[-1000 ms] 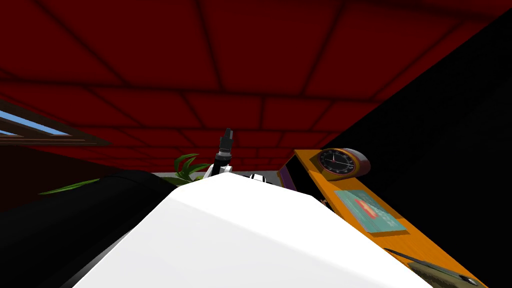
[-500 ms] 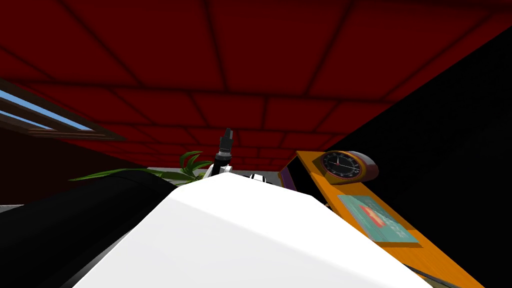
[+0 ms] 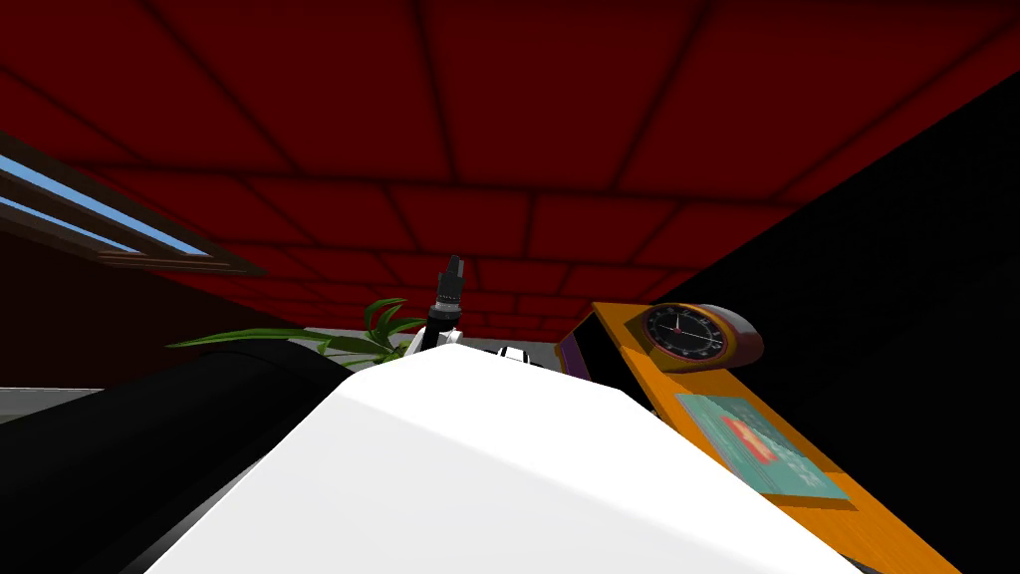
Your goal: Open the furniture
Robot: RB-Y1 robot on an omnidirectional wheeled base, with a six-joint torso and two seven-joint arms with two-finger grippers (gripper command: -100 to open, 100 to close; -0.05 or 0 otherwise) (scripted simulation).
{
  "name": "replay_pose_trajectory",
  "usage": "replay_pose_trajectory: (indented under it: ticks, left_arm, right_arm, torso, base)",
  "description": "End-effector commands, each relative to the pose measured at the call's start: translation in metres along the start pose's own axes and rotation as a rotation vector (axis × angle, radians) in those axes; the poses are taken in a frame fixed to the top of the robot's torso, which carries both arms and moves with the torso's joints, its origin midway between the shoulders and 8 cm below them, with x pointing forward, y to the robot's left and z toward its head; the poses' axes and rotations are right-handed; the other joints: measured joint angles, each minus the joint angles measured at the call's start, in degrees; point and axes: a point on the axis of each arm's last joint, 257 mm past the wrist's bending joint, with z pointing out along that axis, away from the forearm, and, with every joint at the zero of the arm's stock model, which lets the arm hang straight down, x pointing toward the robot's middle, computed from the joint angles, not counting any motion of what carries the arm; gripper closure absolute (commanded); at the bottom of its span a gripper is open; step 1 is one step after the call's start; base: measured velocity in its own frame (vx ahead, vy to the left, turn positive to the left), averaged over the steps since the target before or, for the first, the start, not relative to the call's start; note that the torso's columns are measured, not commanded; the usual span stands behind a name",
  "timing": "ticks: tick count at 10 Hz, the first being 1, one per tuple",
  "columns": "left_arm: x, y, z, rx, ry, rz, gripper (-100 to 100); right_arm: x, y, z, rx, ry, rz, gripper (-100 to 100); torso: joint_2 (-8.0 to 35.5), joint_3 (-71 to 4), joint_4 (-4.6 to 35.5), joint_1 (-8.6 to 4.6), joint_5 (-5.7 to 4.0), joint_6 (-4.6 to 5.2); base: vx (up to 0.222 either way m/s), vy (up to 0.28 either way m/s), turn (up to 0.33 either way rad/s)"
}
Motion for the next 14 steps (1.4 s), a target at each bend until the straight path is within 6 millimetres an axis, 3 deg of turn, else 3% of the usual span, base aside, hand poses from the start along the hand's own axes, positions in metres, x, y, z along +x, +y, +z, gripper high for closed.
replay_pose_trajectory:
  ticks: [1, 2, 8, 10, 14]
  left_arm:
    - [0.000, 0.000, 0.000, 0.000, 0.000, 0.000, 0]
    - [0.000, 0.000, 0.000, 0.000, 0.000, 0.000, 0]
    - [0.000, 0.000, 0.000, 0.000, 0.000, 0.000, 0]
    - [0.000, 0.000, 0.000, 0.000, 0.000, 0.000, 0]
    - [0.000, 0.000, 0.000, 0.000, 0.000, 0.000, 0]
  right_arm:
    - [-0.002, -0.005, 0.001, 0.024, -0.009, -0.001, -100]
    - [-0.004, -0.003, 0.016, 0.035, -0.013, 0.003, -100]
    - [-0.003, -0.002, 0.062, 0.068, 0.002, 0.001, -100]
    - [0.002, -0.005, 0.067, 0.087, 0.033, 0.008, -100]
    - [0.009, -0.008, 0.097, 0.105, 0.060, 0.000, -100]
  torso:
    - [0.0, 0.0, 0.0, 0.00, 0.00, 0.00]
    - [0.0, 0.0, 0.0, -0.01, 0.00, 0.00]
    - [0.0, 0.0, 0.0, -0.05, -0.01, 0.02]
    - [0.0, 0.0, 0.0, -0.08, -0.02, 0.01]
    - [0.1, 0.0, 0.0, 0.06, 0.01, -0.01]
  base:
    - [0.000, 0.000, 0.000]
    - [-0.031, 0.034, 0.146]
    - [-0.047, 0.052, 0.091]
    - [-0.032, 0.029, 0.034]
    - [-0.042, 0.047, 0.096]
